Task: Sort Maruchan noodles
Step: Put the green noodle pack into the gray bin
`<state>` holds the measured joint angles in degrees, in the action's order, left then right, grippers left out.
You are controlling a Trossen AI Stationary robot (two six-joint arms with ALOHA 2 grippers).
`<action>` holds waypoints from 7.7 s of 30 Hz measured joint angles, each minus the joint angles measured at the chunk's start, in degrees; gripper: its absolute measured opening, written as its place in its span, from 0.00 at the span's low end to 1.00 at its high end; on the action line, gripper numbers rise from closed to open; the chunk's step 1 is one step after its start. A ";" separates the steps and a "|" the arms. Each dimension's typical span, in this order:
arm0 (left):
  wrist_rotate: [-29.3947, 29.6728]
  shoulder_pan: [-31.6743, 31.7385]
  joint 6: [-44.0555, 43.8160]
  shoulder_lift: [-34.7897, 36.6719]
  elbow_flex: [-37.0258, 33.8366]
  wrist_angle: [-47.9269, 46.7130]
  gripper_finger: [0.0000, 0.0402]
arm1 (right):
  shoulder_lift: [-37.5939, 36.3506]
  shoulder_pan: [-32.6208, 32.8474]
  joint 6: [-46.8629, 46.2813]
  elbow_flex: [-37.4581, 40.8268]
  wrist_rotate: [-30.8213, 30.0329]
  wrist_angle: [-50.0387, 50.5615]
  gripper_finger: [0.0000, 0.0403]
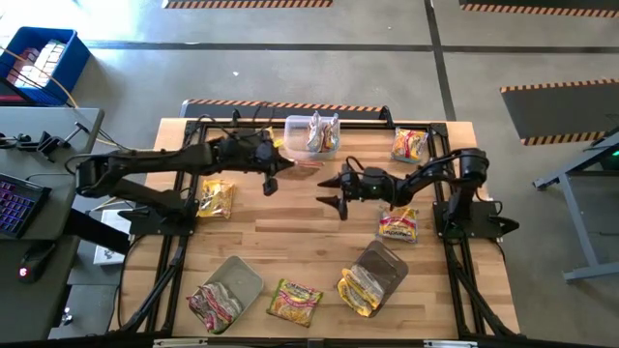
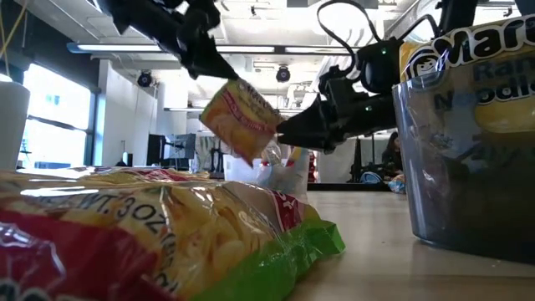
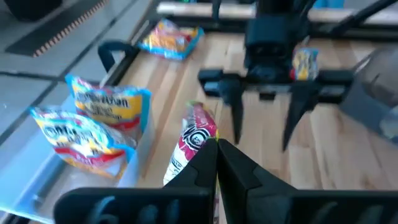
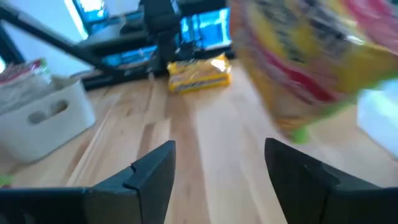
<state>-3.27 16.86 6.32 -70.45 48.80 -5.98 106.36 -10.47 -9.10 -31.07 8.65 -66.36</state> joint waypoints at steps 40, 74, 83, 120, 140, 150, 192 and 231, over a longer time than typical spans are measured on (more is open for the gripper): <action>3.98 -0.52 -0.11 12.03 0.00 7.93 0.00 | 11.40 -2.61 -10.29 -14.38 -0.70 -23.65 0.57; 5.53 -0.48 0.99 12.32 0.11 11.01 0.00 | 11.31 -1.81 -2.45 -19.69 2.20 -23.51 0.57; 5.49 -0.50 1.37 12.32 0.11 10.78 0.00 | 11.31 -2.07 -0.48 -19.74 -0.24 -23.51 0.57; 5.75 -1.62 0.84 12.28 0.04 13.77 0.00 | 11.31 -1.37 4.52 -22.08 -5.87 -23.65 0.54; 13.16 -4.09 4.88 20.58 0.04 -3.92 0.26 | 6.96 -1.22 6.56 -22.47 1.31 -9.59 0.26; 18.46 -13.48 -0.33 24.07 0.04 -17.05 0.47 | -3.82 2.36 23.57 -31.99 -5.09 44.99 0.24; 22.95 -22.47 2.60 -9.43 24.00 -43.36 0.38 | -3.23 10.83 33.60 -43.15 -14.67 62.28 0.26; 6.32 -60.08 -11.22 -10.80 27.71 -58.99 0.21 | -11.62 18.01 20.53 -27.98 -37.73 60.60 0.06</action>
<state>3.05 -43.22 -4.91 -81.25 76.51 -64.97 94.74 7.55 11.43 -59.05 -29.08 -5.76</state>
